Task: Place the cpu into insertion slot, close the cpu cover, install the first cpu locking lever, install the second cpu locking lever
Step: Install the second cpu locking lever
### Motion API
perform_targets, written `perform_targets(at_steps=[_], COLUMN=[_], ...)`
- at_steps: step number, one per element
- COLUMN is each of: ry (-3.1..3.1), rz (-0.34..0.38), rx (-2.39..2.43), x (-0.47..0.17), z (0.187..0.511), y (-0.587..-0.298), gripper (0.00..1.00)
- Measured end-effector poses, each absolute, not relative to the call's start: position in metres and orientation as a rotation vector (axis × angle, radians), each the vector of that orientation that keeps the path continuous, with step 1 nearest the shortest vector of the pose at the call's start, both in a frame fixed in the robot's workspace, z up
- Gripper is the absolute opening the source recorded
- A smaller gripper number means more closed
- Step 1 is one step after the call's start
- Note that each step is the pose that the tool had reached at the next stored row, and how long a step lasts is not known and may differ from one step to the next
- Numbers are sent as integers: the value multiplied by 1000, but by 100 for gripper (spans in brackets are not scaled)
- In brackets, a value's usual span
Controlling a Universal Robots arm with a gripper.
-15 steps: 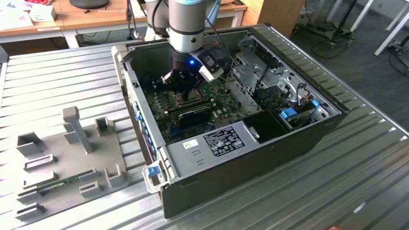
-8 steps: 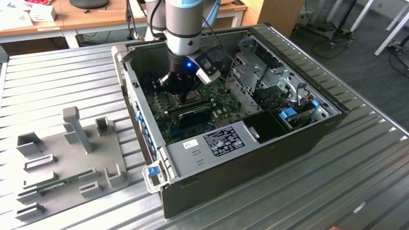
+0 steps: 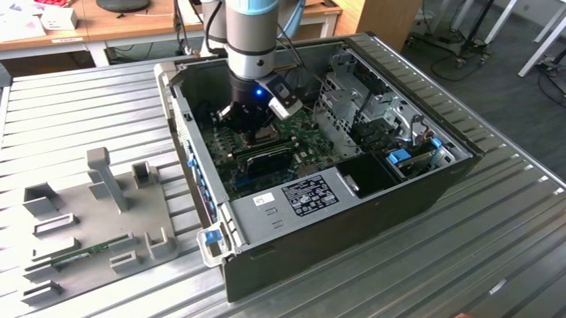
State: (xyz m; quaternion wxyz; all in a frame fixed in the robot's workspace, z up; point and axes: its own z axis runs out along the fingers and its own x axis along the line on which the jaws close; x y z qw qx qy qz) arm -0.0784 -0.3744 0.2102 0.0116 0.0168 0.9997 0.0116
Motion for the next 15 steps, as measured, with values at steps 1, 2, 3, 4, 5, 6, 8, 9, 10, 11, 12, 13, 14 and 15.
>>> perform_targets(at_steps=[1, 2, 3, 4, 5, 6, 8, 9, 10, 11, 12, 13, 14, 15], ry=[3118, 3118, 3118, 3118, 3118, 3118, 3118, 3118, 3118, 3118, 3118, 3118, 3118, 3118], rz=[36, 36, 36, 36, 36, 36, 36, 36, 36, 36, 36, 36, 36, 36], rx=[52, 52, 53, 53, 53, 53, 54, 54, 55, 55, 55, 55, 55, 55], x=[-79, -79, -79, -80, -80, -81, -82, -83, -84, -84, -84, -84, -84, -84], z=[210, 209, 209, 208, 208, 207, 206, 205, 204, 204, 204, 204, 204, 204], y=[-374, -374, -374, -374, -374, -374, -374, -374, -374, -374, -374, -374, -374, -374], gripper=[10, 10, 10, 10, 10, 10, 10, 10, 10, 10, 10, 10, 10, 10])
